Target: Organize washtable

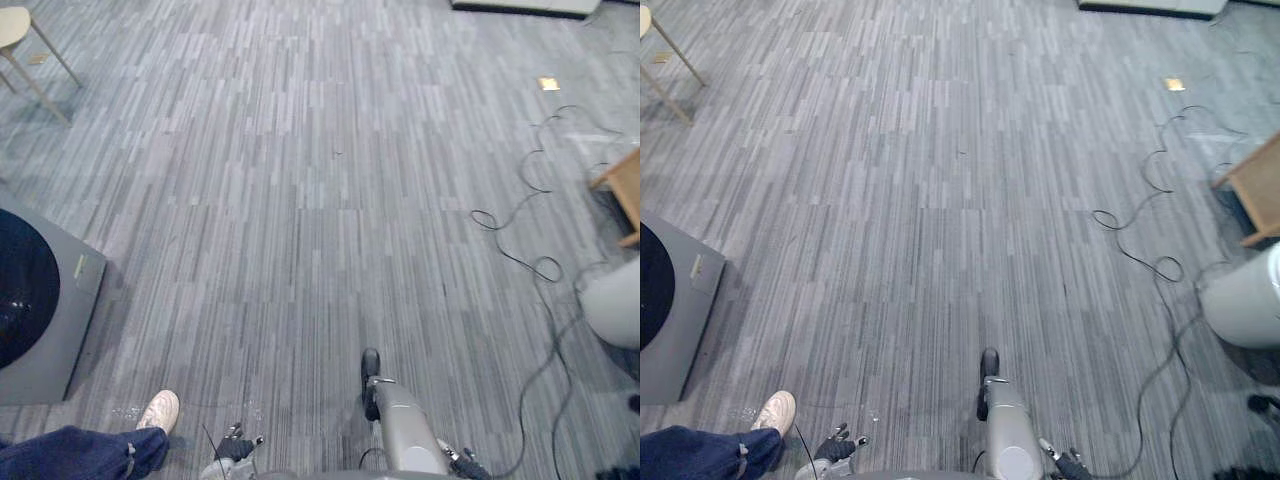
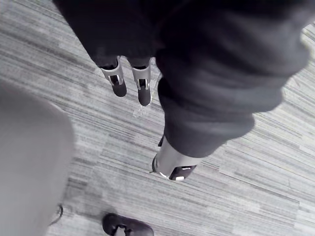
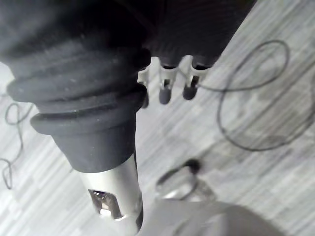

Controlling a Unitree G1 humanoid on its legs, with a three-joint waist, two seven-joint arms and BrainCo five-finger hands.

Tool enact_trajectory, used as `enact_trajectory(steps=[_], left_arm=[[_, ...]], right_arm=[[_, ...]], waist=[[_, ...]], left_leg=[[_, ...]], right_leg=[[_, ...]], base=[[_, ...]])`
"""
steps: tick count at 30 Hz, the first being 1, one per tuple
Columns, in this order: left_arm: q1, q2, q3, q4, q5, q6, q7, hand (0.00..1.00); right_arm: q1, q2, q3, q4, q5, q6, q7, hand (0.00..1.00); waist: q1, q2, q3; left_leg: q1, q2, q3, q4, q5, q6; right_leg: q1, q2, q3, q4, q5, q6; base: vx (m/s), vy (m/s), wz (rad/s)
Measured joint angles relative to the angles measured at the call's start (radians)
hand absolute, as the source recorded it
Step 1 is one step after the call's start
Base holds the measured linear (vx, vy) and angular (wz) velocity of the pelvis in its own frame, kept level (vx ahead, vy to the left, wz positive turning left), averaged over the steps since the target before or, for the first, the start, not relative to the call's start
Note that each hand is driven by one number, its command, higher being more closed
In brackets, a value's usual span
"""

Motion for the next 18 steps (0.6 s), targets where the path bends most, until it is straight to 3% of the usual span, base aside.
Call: enact_trajectory(steps=[1, 2, 3, 4, 5, 7, 9, 11, 12, 13, 15, 16, 17, 18], left_arm=[[-0.002, -0.003, -0.001, -0.004, 0.002, 0.003, 0.000, 0.00], [-0.004, 0.000, -0.004, -0.020, 0.004, 0.004, 0.002, 0.00], [-0.005, 0.005, -0.013, -0.033, 0.012, 0.000, 0.002, 0.00], [-0.006, 0.008, -0.017, -0.044, 0.013, -0.002, 0.003, 0.00], [-0.006, 0.021, -0.023, -0.069, 0.010, -0.004, 0.007, 0.00], [-0.005, 0.023, -0.025, -0.104, 0.002, -0.017, 0.013, 0.00], [-0.005, 0.025, -0.049, -0.137, -0.015, -0.025, 0.021, 0.00], [-0.008, 0.024, -0.074, -0.157, -0.055, -0.044, 0.021, 0.00], [-0.006, 0.023, -0.100, -0.154, -0.059, -0.045, 0.022, 0.00], [-0.001, 0.023, -0.120, -0.154, -0.060, -0.045, 0.022, 0.00], [0.006, 0.023, -0.122, -0.159, -0.078, -0.048, 0.022, 0.00], [0.006, 0.027, -0.123, -0.159, -0.088, -0.051, 0.021, 0.00], [0.007, 0.027, -0.122, -0.152, -0.088, -0.052, 0.022, 0.00], [0.014, 0.040, -0.123, -0.135, -0.087, -0.054, 0.020, 0.00]], right_arm=[[0.001, -0.007, 0.010, -0.003, -0.018, -0.001, 0.000, 0.00], [-0.001, -0.014, 0.034, -0.002, -0.049, 0.000, -0.006, 0.00], [-0.002, -0.017, 0.045, 0.007, -0.064, 0.000, -0.013, 0.00], [-0.002, -0.014, 0.053, 0.008, -0.071, 0.001, -0.019, 0.00], [-0.001, -0.010, 0.074, 0.009, -0.081, 0.001, -0.020, 0.00], [-0.005, -0.006, 0.081, 0.024, -0.097, 0.003, -0.019, 0.00], [-0.028, -0.010, 0.076, 0.038, -0.121, 0.005, -0.019, 0.00], [-0.040, -0.013, 0.075, 0.048, -0.148, 0.015, -0.017, 0.00], [-0.033, -0.024, 0.063, 0.047, -0.153, 0.016, -0.016, 0.00], [-0.020, -0.036, 0.063, 0.049, -0.164, 0.017, -0.017, 0.00], [-0.007, -0.039, 0.063, 0.052, -0.173, 0.017, -0.017, 0.00], [0.001, -0.023, 0.058, 0.071, -0.190, 0.018, -0.017, 0.00], [0.001, -0.019, 0.057, 0.079, -0.202, 0.019, -0.016, 0.00], [0.002, -0.007, 0.053, 0.086, -0.227, 0.021, -0.011, 0.00]], waist=[[0.001, 0.003, 0.000], [0.012, 0.001, 0.003], [0.014, -0.006, 0.011], [0.016, -0.016, 0.018], [0.027, -0.043, 0.030], [0.043, -0.068, 0.036], [0.056, -0.062, 0.035], [0.083, -0.063, 0.035], [0.086, -0.037, 0.029], [0.091, -0.019, 0.021], [0.095, -0.013, 0.012], [0.099, -0.031, -0.013], [0.097, -0.041, -0.028], [0.096, -0.069, -0.062]], left_leg=[[-0.032, 0.014, 0.000, 0.090, 0.092, -0.001], [-0.096, 0.041, -0.003, 0.284, 0.212, -0.011], [-0.156, 0.063, 0.012, 0.476, 0.164, 0.021], [-0.175, 0.066, 0.026, 0.537, 0.129, 0.040], [-0.212, 0.064, 0.066, 0.596, 0.069, 0.062], [-0.311, 0.052, 0.107, 0.601, 0.003, 0.058], [-0.441, 0.027, 0.115, 0.521, -0.027, 0.049], [-0.523, -0.039, 0.118, 0.202, -0.017, 0.036], [-0.528, -0.061, 0.099, -0.050, 0.018, -0.006], [-0.535, -0.067, 0.092, -0.252, 0.061, -0.024], [-0.565, -0.065, 0.091, -0.313, 0.067, -0.023], [-0.578, -0.075, 0.110, -0.263, 0.196, 0.061], [-0.577, -0.085, 0.111, -0.268, 0.243, 0.098], [-0.566, -0.117, 0.115, -0.295, 0.285, 0.158]], right_leg=[[0.025, 0.021, 0.008, 0.000, -0.025, -0.009], [0.106, 0.060, 0.038, -0.034, -0.053, -0.032], [0.207, 0.090, 0.070, -0.084, -0.063, -0.048], [0.262, 0.097, 0.086, -0.106, -0.065, -0.051], [0.362, 0.096, 0.124, -0.147, -0.069, -0.057], [0.479, 0.087, 0.174, -0.216, -0.069, -0.057], [0.566, 0.074, 0.212, -0.284, -0.082, -0.049], [0.638, 0.035, 0.233, -0.337, -0.156, -0.029], [0.671, 0.032, 0.239, -0.358, -0.181, -0.024], [0.717, 0.032, 0.250, -0.373, -0.213, -0.017], [0.766, 0.032, 0.256, -0.376, -0.262, -0.005], [0.794, 0.007, 0.263, -0.352, -0.294, 0.007], [0.780, -0.001, 0.266, -0.318, -0.294, 0.007], [0.718, -0.023, 0.278, -0.192, -0.294, 0.007]], base=[[0.80, -0.382, -0.85], [0.77, -0.340, -0.85], [0.75, -0.317, -0.85], [0.67, -0.277, -0.80], [0.61, -0.222, -0.75], [0.57, -0.149, -0.69], [0.47, -0.012, -0.62], [0.55, 0.091, -0.74], [0.61, 0.168, -0.48], [0.65, 0.233, -0.29], [0.61, 0.263, -0.17], [0.54, 0.232, -0.16], [0.87, 0.357, -0.25], [0.75, 0.302, -0.19]])
